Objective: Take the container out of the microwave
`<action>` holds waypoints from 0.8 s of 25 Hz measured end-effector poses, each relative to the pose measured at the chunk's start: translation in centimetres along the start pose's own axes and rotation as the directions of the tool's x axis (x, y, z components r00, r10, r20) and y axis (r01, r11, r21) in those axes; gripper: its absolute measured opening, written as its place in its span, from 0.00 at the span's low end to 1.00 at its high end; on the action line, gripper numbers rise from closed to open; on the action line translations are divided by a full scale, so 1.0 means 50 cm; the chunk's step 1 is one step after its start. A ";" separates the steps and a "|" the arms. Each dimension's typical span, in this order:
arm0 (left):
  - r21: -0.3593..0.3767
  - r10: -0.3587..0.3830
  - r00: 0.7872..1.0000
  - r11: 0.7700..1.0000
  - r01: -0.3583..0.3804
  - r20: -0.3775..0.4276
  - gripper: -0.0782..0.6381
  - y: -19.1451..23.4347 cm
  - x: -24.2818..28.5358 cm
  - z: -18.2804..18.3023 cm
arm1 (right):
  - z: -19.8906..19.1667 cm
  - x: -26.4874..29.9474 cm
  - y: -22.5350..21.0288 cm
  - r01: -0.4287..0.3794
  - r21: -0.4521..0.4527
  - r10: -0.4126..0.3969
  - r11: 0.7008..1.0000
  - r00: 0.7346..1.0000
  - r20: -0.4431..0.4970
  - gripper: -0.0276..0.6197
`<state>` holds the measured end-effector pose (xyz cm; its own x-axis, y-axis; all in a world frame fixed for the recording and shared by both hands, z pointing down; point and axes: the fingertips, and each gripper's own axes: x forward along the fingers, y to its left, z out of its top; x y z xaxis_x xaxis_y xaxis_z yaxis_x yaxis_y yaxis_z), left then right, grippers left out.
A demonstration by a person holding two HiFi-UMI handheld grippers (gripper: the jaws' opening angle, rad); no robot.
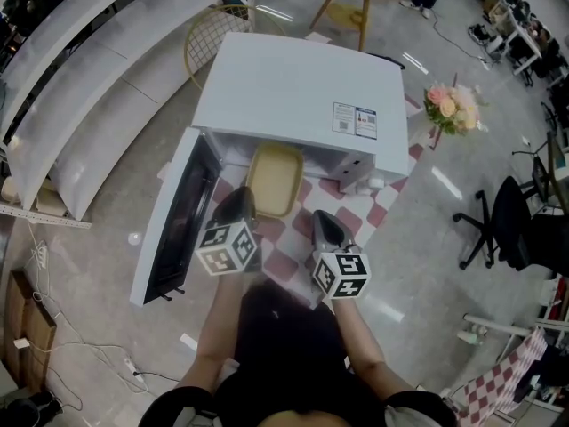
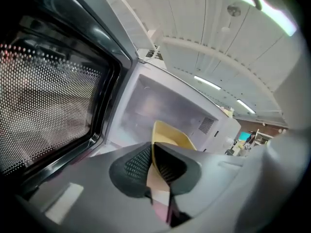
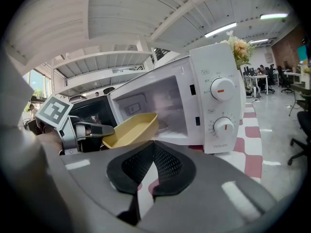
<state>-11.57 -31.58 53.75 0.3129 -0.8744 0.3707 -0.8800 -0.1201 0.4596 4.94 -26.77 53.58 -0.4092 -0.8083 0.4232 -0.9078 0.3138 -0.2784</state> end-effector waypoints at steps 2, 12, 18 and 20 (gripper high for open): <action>0.002 -0.006 1.000 1.000 0.006 -0.004 0.15 -0.004 -0.006 -0.003 | -0.001 -0.009 0.000 0.011 0.004 -0.011 1.000 1.000 0.002 0.04; 0.011 -0.024 1.000 1.000 0.024 -0.011 0.15 -0.009 -0.038 -0.012 | -0.013 -0.040 -0.001 0.051 0.019 -0.051 0.998 0.999 0.009 0.04; 0.015 -0.039 0.999 0.999 0.039 -0.020 0.15 -0.011 -0.060 -0.024 | -0.017 -0.056 0.011 0.062 0.017 -0.062 0.998 0.998 0.016 0.04; 0.016 -0.045 0.999 0.999 0.046 -0.021 0.15 -0.012 -0.067 -0.025 | -0.020 -0.062 0.014 0.066 0.014 -0.067 0.998 0.998 0.016 0.04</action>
<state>-11.63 -28.00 53.24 0.3598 -0.8581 0.3663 -0.8703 -0.1671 0.4633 5.48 -23.53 52.93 -0.3464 -0.8351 0.4273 -0.9315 0.2524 -0.2618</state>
